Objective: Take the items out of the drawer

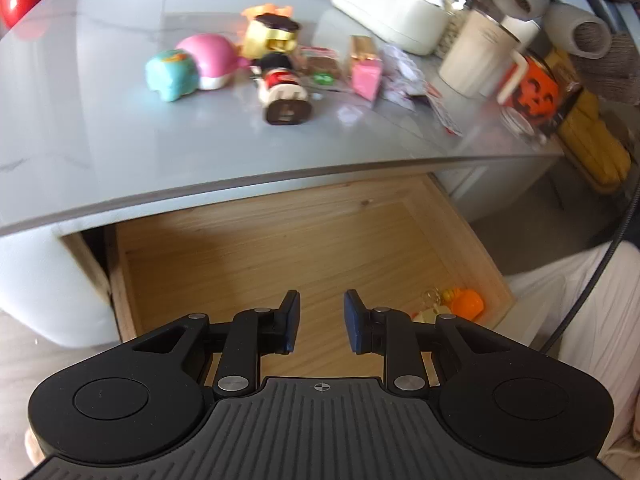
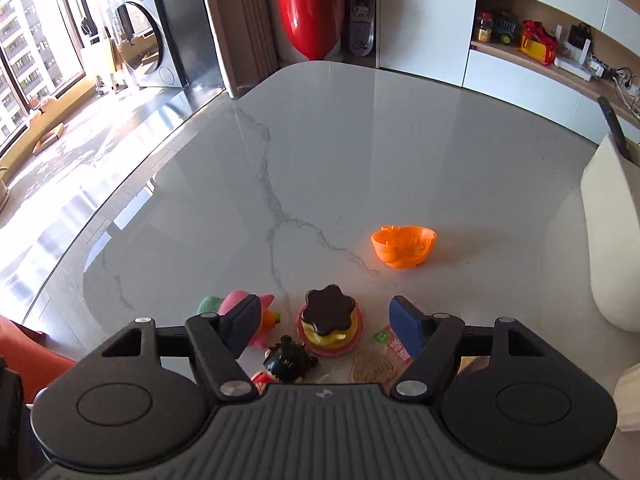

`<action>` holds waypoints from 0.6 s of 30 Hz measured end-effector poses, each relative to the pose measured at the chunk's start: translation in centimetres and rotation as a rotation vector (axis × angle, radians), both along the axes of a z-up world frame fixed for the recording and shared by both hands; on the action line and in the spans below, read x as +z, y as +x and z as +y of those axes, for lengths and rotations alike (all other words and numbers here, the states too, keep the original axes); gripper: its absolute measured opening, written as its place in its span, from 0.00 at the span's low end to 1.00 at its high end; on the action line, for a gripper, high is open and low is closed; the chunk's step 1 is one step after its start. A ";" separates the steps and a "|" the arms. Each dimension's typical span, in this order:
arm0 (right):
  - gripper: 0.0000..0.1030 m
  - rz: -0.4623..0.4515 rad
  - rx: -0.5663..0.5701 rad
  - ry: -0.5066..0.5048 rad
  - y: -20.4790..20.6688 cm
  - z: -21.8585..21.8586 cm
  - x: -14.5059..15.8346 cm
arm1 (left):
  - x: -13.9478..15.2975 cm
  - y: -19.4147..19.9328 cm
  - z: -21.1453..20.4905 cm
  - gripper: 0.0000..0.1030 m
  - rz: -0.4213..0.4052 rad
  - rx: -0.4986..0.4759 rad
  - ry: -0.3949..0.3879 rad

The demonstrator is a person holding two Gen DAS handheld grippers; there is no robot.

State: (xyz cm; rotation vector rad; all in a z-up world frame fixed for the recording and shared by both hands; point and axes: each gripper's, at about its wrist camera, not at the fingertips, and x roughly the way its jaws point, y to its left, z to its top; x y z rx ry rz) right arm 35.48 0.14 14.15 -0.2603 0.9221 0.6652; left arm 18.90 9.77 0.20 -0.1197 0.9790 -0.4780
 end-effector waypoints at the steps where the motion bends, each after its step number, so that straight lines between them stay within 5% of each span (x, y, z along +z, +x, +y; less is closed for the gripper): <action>1: 0.69 -0.001 0.002 0.016 -1.2 -1.2 0.4 | 0.1 -0.1 -0.8 0.25 -0.025 -0.038 0.024; 4: 0.74 -0.014 -0.004 0.054 -4.9 -6.0 1.0 | 0.5 -0.5 -3.9 0.26 -0.112 -0.182 0.097; 10: 0.80 -0.093 -0.069 0.004 -10.3 -16.7 -2.5 | -0.3 -0.6 -11.9 0.26 -0.120 -0.517 0.202; 14: 0.80 -0.062 -0.178 0.004 -11.3 -23.6 -6.2 | -2.1 -0.5 -18.3 0.21 -0.172 -0.758 0.359; 18: 0.81 0.004 -0.326 0.085 -11.1 -29.2 -9.3 | -3.3 1.0 -21.8 0.20 -0.155 -0.897 0.446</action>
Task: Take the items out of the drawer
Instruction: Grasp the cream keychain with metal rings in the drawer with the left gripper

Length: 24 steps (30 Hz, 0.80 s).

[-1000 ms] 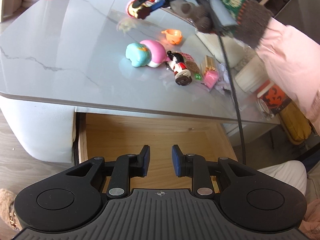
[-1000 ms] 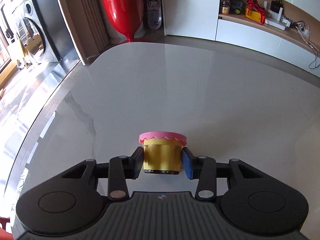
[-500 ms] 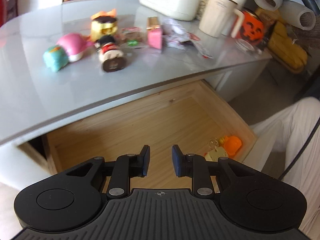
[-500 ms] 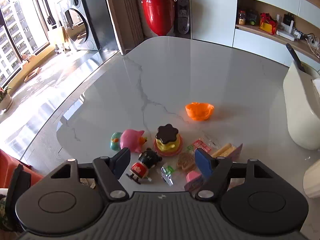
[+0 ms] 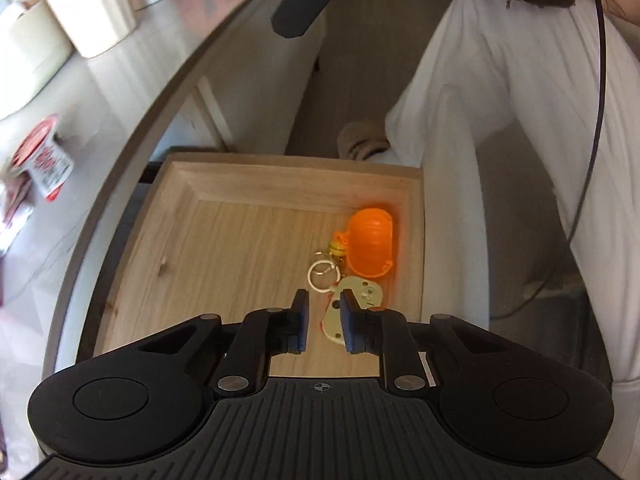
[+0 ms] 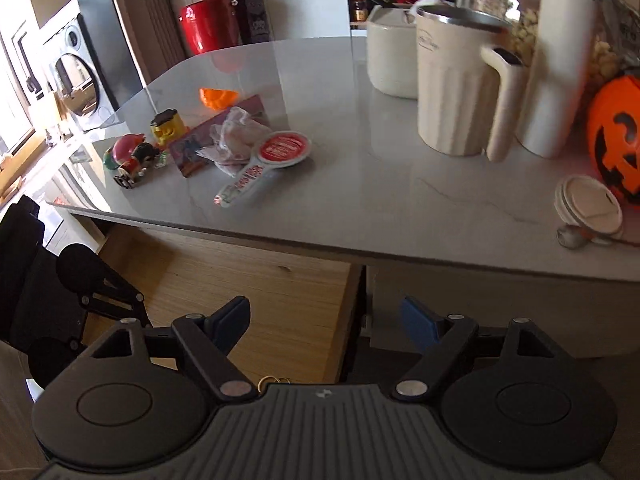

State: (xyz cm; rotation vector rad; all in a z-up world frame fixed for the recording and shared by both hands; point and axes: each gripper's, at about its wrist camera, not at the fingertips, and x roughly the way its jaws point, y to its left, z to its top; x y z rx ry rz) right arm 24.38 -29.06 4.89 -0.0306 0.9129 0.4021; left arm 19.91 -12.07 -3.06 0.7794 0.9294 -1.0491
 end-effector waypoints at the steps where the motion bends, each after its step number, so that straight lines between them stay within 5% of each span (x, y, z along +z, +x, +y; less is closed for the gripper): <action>1: 0.82 0.013 -0.025 0.022 0.1 -1.0 -0.6 | -0.4 0.2 -0.6 0.20 -0.001 -0.037 0.038; 6: 0.87 0.026 -0.067 0.110 0.5 -3.3 -1.0 | -2.3 1.0 -2.0 0.15 0.104 -0.191 0.149; 12: 0.91 0.031 -0.054 0.130 0.1 -3.6 -0.9 | -5.0 2.1 -3.7 0.16 0.211 -0.206 0.208; 15: 0.91 0.040 -0.062 0.134 0.1 -4.1 -1.0 | -5.6 2.0 -4.2 0.27 0.097 -0.171 0.183; 18: 0.91 0.050 -0.081 0.156 0.3 -4.7 -1.1 | -6.3 2.0 -4.3 0.23 -0.099 -0.102 0.236; 24: 0.95 0.064 -0.089 0.176 0.7 -4.9 -1.1 | -4.6 2.8 -3.1 0.26 0.241 -0.160 0.091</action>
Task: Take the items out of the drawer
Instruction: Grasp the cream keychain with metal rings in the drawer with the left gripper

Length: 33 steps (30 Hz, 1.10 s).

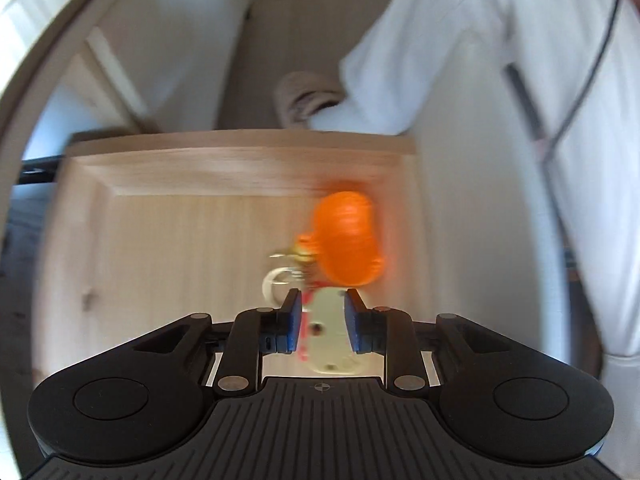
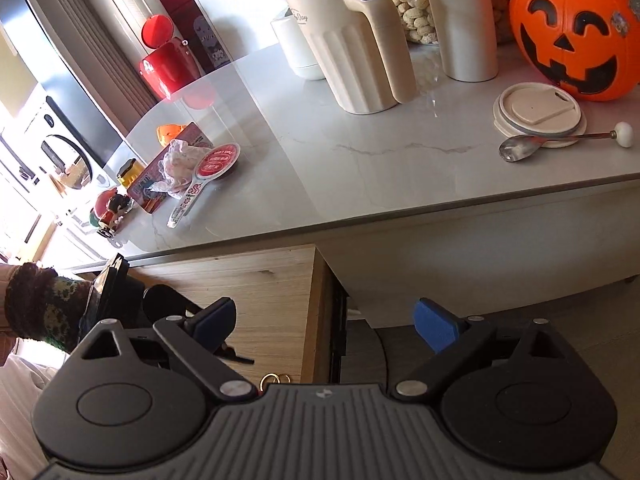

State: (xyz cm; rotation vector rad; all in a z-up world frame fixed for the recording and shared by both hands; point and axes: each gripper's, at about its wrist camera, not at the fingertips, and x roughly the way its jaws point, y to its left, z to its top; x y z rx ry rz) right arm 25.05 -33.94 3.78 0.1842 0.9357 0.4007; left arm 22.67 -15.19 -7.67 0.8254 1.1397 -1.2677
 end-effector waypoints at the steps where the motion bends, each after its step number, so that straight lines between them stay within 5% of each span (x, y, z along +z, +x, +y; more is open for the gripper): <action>1: 0.95 0.000 0.004 -0.003 0.0 0.1 0.0 | -0.1 -0.1 0.0 0.25 0.014 -0.008 0.006; 5: 0.96 0.003 0.008 -0.014 0.1 0.4 -0.1 | -1.2 0.3 -0.3 0.26 0.013 0.031 0.028; 8: 0.96 0.008 0.007 -0.019 0.2 0.4 -0.2 | -1.7 0.9 -0.8 0.37 0.030 0.078 0.058; 13: 0.97 0.020 0.004 -0.023 0.3 0.4 -0.5 | -2.4 2.1 -0.8 0.35 0.145 0.123 0.139; 21: 0.98 0.014 0.012 -0.036 0.4 0.8 -0.4 | -3.0 3.2 0.5 0.43 0.222 0.237 0.117; 28: 0.98 0.009 0.042 -0.113 0.4 2.2 -0.8 | -3.4 3.4 0.8 0.54 0.210 0.322 0.107; 33: 0.98 -0.005 0.071 -0.123 0.4 2.9 -0.4 | -3.3 3.6 1.9 0.46 0.271 0.367 0.121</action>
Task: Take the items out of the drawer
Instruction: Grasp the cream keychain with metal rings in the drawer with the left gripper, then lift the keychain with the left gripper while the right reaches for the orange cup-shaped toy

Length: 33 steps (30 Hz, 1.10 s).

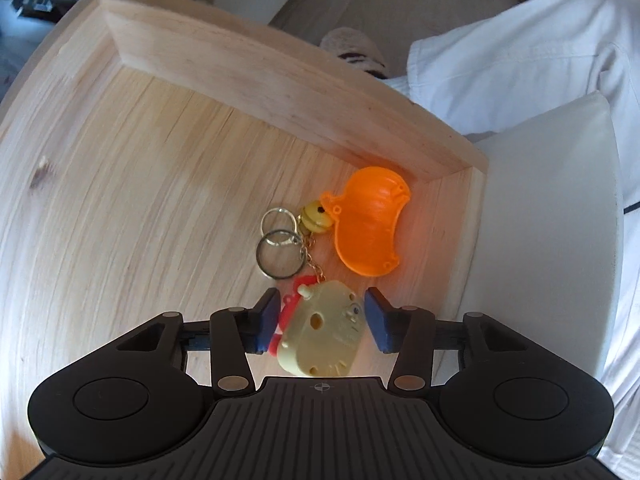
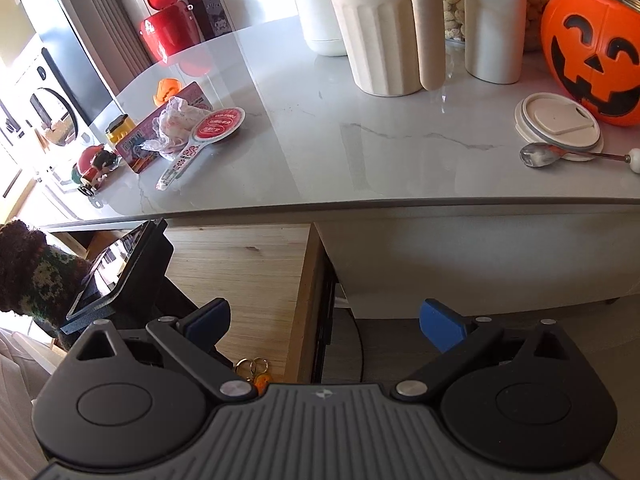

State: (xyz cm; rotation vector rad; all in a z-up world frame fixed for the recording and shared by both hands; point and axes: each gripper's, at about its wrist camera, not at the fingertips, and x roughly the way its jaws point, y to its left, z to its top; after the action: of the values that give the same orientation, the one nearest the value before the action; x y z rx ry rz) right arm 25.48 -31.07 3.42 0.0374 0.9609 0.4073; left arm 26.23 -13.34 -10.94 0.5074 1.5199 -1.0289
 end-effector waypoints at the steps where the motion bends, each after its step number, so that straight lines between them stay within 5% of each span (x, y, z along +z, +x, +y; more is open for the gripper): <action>1: 0.98 0.013 0.030 0.017 0.2 0.3 0.1 | 0.1 0.0 0.4 0.45 0.012 0.010 -0.001; 5: 0.86 0.012 0.237 -0.103 1.1 3.8 0.0 | 1.4 -0.4 2.3 0.29 -0.036 0.036 -0.037; 7: 0.59 0.047 0.366 -0.163 1.4 6.1 -0.8 | 2.4 -1.0 3.4 0.23 -0.077 0.044 -0.056; 9: 0.47 0.124 0.487 -0.188 1.9 8.4 -2.2 | 3.2 -1.5 4.9 0.21 -0.111 0.061 -0.066; 15: 0.46 0.280 0.712 -0.356 2.3 12.8 -7.4 | 3.8 -2.5 8.1 0.20 -0.184 0.144 -0.071; 20: 0.46 0.355 0.790 -0.447 2.7 14.2 -11.0 | 5.6 -3.1 10.1 0.20 -0.206 0.174 -0.119; 26: 0.46 0.444 0.868 -0.459 3.3 15.6 -12.6 | 6.8 -3.5 10.8 0.20 -0.227 0.198 -0.179; 33: 0.45 0.426 0.911 -0.506 2.3 16.7 -13.0 | 6.6 -3.4 11.7 0.20 -0.236 0.251 -0.191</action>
State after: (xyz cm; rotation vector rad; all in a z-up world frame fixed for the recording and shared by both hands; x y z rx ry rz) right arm 27.78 -14.35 -9.56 -0.8290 1.4548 1.0016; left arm 22.82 -1.64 -4.37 0.2836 1.2269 -0.8737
